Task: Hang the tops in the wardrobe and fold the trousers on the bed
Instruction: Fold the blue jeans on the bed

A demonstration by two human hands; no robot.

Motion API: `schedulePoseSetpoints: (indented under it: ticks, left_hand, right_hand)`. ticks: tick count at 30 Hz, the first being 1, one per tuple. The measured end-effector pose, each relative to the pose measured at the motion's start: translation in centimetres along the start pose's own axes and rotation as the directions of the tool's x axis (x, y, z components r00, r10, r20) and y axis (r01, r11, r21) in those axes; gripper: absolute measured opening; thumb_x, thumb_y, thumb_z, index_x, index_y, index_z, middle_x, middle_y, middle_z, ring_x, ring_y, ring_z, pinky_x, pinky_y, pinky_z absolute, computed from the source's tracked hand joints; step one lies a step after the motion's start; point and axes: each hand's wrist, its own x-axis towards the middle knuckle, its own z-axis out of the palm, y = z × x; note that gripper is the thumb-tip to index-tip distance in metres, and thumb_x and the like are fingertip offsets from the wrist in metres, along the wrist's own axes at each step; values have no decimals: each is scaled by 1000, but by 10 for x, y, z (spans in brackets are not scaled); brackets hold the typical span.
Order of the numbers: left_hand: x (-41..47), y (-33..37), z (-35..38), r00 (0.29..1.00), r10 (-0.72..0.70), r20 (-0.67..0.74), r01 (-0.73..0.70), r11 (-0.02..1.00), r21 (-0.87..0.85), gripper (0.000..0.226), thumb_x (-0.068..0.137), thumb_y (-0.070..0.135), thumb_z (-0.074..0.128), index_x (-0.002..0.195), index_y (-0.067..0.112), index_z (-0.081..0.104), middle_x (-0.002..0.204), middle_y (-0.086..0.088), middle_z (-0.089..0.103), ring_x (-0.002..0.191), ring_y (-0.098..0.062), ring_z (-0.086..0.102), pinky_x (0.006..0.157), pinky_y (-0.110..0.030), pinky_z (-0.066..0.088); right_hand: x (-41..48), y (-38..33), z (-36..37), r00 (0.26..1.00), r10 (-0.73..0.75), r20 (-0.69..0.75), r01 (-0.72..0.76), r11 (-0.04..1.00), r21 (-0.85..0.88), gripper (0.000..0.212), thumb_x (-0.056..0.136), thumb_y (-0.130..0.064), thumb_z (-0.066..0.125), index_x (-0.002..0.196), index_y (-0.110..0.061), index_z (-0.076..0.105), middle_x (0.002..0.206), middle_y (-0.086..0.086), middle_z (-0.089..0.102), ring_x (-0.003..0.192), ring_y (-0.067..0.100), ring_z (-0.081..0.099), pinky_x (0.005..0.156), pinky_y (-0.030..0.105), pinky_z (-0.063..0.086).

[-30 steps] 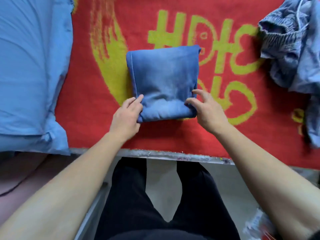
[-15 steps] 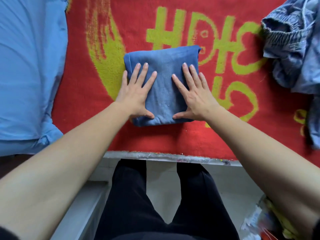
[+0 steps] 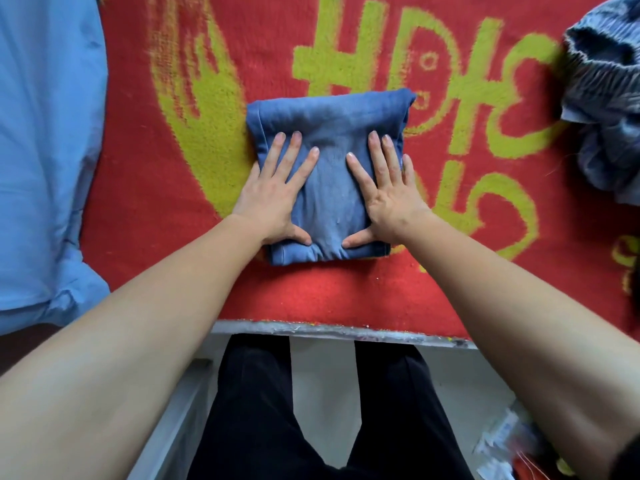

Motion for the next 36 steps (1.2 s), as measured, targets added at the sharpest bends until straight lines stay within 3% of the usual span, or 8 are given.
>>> schedulePoseSetpoints:
  ticks: [5, 8, 12, 16, 20, 26, 30, 36]
  left_hand:
    - [-8, 1, -1, 998, -19, -57, 14, 997, -79, 151, 45, 79, 75, 154, 29, -18, 161, -9, -24, 149, -30, -20, 116, -56, 21]
    - [-27, 6, 8, 972, -126, -200, 66, 958, -281, 145, 46, 77, 76, 156, 31, -7, 161, -19, -19, 150, -32, -13, 118, -51, 16]
    - [-51, 29, 24, 895, -430, -122, 261, 725, -637, 136, 56, 82, 67, 155, 33, -12, 160, -18, -21, 150, -35, -6, 120, -44, 6]
    - [-70, 51, 41, 872, -473, -127, 220, 610, -761, 119, 71, 61, 76, 156, 31, -1, 163, -13, -5, 149, -24, 11, 117, -29, 15]
    - [-62, 48, 46, 729, -679, 90, 323, 225, -919, 112, 65, 44, 87, 152, 15, 23, 150, -9, 40, 135, -23, 42, 114, -29, 30]
    - [-53, 24, 29, 766, -575, 288, 282, -103, -954, 79, 55, 32, 95, 121, 14, 57, 115, 0, 70, 102, -15, 69, 91, -38, 56]
    - [-54, 16, 14, 823, -397, 405, 219, -436, -873, 64, 69, 36, 88, 122, 8, 65, 111, -6, 74, 100, -18, 71, 89, -36, 57]
    - [-64, 10, 6, 844, -208, 495, 305, -572, -762, 49, 75, 24, 79, 118, 4, 68, 113, -12, 72, 104, -25, 70, 90, -43, 57]
  right_hand:
    - [-17, 1, 8, 972, -21, -234, 54, 990, 134, 149, 48, -85, 71, 158, -21, -6, 163, 20, -15, 152, 37, -11, 121, 58, 7]
    - [-32, 0, 26, 904, 165, -395, 24, 901, 433, 147, 49, -77, 79, 157, -8, 7, 162, 28, 0, 152, 39, 2, 123, 49, 11]
    - [-48, -13, 40, 794, 574, -201, -129, 483, 866, 126, 72, -75, 64, 157, -13, -6, 163, 19, 1, 153, 26, 1, 124, 43, 8]
    - [-53, -21, 45, 854, 476, -211, -63, 496, 866, 111, 80, -59, 70, 158, -16, 2, 161, 8, 20, 149, 15, 20, 119, 23, 17]
    - [-44, -17, 39, 832, 527, 174, -183, -35, 982, 91, 66, -54, 83, 139, -11, 49, 135, 4, 61, 122, 15, 59, 110, 38, 44]
    - [-41, 4, 13, 929, 237, 285, -228, -239, 944, 53, 73, -38, 86, 115, -11, 70, 111, 2, 75, 105, 18, 71, 102, 42, 52]
    - [-41, -5, 1, 928, 293, 229, -164, -230, 959, 54, 70, -39, 87, 115, -15, 70, 108, -3, 76, 103, 13, 71, 94, 35, 55]
    - [-48, -19, 2, 917, 360, 170, -78, -255, 964, 42, 78, -27, 83, 116, -17, 66, 109, -3, 76, 102, 14, 72, 88, 34, 56]
